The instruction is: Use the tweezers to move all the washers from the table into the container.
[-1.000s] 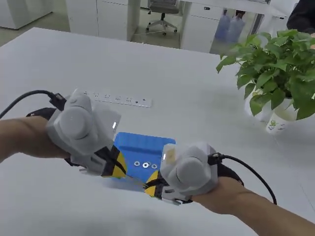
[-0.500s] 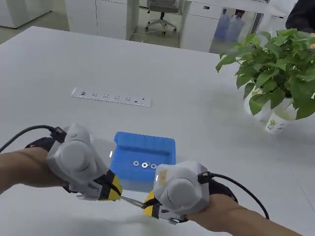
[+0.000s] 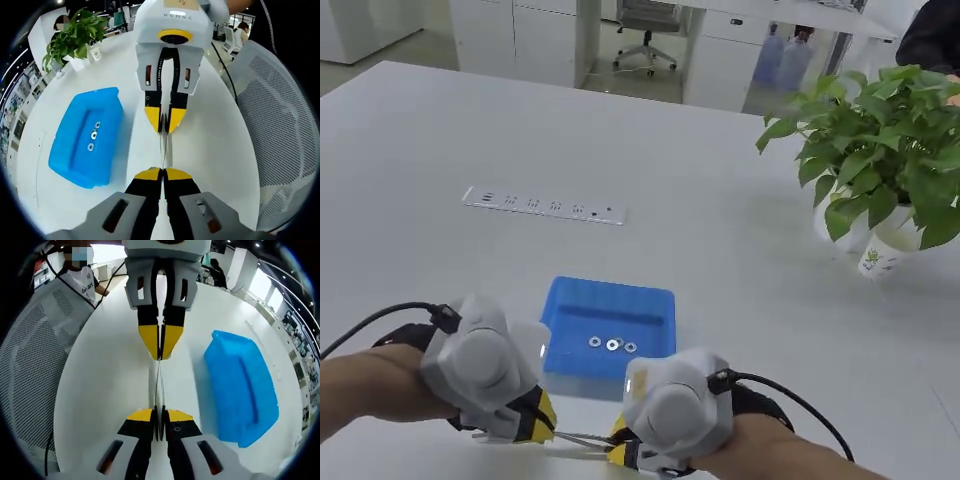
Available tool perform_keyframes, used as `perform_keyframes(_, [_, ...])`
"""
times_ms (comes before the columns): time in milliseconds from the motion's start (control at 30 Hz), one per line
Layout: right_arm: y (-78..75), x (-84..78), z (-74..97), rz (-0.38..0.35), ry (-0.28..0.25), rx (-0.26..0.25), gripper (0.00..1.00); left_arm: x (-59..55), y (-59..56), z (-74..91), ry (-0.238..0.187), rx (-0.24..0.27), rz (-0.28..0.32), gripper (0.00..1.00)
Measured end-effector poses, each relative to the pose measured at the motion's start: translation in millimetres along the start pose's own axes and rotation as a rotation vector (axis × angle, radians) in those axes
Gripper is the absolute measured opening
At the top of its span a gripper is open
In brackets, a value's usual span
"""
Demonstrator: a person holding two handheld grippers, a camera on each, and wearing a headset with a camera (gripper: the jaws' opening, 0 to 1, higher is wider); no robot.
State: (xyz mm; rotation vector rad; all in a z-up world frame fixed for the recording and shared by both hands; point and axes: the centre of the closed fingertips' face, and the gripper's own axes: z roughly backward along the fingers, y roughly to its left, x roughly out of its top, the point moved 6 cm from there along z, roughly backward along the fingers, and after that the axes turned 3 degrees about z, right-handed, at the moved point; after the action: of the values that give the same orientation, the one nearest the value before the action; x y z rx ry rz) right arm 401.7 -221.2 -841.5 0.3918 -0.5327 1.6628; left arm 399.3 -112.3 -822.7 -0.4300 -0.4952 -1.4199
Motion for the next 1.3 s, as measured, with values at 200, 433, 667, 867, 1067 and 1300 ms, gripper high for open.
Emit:
perform_keyframes(200, [-2.9,1.2,-1.9,-0.011,-0.012,0.007,0.11,-7.1,-0.1,-4.3,0.014,0.01,0.013,0.05])
perform_keyframes(433, [-3.8,2.7,-2.4,-0.024,-0.002,0.023,0.12,-9.3,-1.0,-7.2,0.02,0.01,0.015,0.05])
perform_keyframes(667, [-3.9,2.9,-2.9,-0.03,0.003,0.024,0.13,-9.3,-2.1,-9.0,0.02,0.006,0.022,0.07])
perform_keyframes(867, [-4.1,2.7,-2.3,-0.036,0.007,0.02,0.15,-10.2,-1.4,-7.8,0.024,0.014,0.025,0.08])
perform_keyframes(1067, [-6.7,8.0,3.1,-0.036,-0.008,0.002,0.19,-11.1,0.0,-3.3,0.026,0.033,0.029,0.12])
perform_keyframes(1300, [-8.6,12.4,14.0,-0.052,-0.041,-0.031,0.26,-14.5,1.6,9.8,0.026,0.09,0.053,0.21])
